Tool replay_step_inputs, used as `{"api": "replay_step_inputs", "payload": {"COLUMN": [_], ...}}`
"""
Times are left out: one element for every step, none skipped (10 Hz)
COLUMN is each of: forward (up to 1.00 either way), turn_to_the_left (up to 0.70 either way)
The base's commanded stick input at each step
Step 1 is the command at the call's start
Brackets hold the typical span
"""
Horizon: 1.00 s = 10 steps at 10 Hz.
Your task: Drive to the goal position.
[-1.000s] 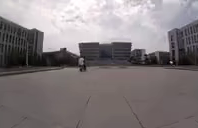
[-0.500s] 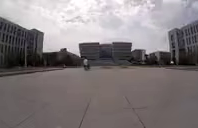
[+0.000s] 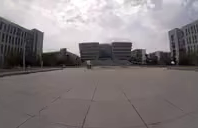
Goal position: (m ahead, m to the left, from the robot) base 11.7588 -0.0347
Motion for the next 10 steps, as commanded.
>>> {"api": "replay_step_inputs", "payload": {"forward": [0.7,0.7,0.7,0.7,0.7,0.7,0.7,0.7,0.7,0.7], "turn_to_the_left": [0.0,0.0,0.0,0.0,0.0,0.0,0.0,0.0,0.0,0.0]}}
